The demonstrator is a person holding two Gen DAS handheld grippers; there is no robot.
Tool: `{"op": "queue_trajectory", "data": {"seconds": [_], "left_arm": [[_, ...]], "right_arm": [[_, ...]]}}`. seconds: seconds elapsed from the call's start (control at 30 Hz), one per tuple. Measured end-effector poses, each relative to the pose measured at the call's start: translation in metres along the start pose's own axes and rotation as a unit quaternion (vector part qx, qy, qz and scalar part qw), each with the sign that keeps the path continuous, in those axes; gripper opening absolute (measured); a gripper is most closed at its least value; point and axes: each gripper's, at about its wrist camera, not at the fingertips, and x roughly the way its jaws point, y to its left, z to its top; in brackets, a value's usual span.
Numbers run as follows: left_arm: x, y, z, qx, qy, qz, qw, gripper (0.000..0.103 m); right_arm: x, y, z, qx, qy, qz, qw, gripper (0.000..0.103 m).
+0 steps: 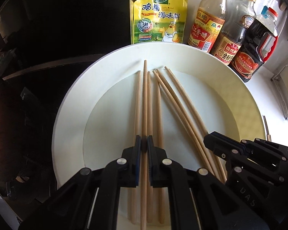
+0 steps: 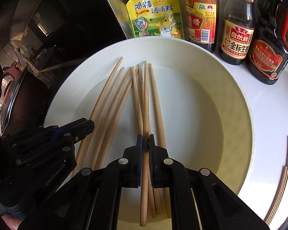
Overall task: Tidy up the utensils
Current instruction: 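Carry both held chopsticks over the white water basin, then open both tools to release the chopsticks into the basin, then move both open tools back to the remaining chopsticks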
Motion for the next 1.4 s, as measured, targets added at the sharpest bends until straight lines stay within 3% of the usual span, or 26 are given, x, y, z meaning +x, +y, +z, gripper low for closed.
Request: {"op": "queue_trajectory", "data": {"seconds": [0.13,0.17,0.33,0.8,1.4], "left_arm": [[-0.001,0.004,0.001,-0.009,-0.004,0.001,1.0,0.046],[-0.003,0.004,0.001,-0.011,-0.008,0.0,0.9999,0.049],[-0.009,0.009,0.002,-0.02,-0.012,0.003,0.9997,0.049],[-0.041,0.005,-0.018,-0.026,-0.021,0.006,0.9994,0.054],[-0.094,-0.056,-0.054,0.007,-0.051,-0.002,0.9987,0.061]], "right_arm": [[-0.004,-0.001,-0.001,0.0,-0.011,0.002,1.0,0.007],[-0.007,-0.002,-0.001,0.0,-0.017,0.002,1.0,0.009],[-0.019,-0.003,-0.002,-0.004,-0.037,-0.007,0.999,0.01],[-0.05,-0.01,-0.024,-0.006,-0.041,-0.01,0.999,0.012],[-0.123,-0.038,-0.084,0.003,-0.07,-0.014,0.997,0.023]]}}
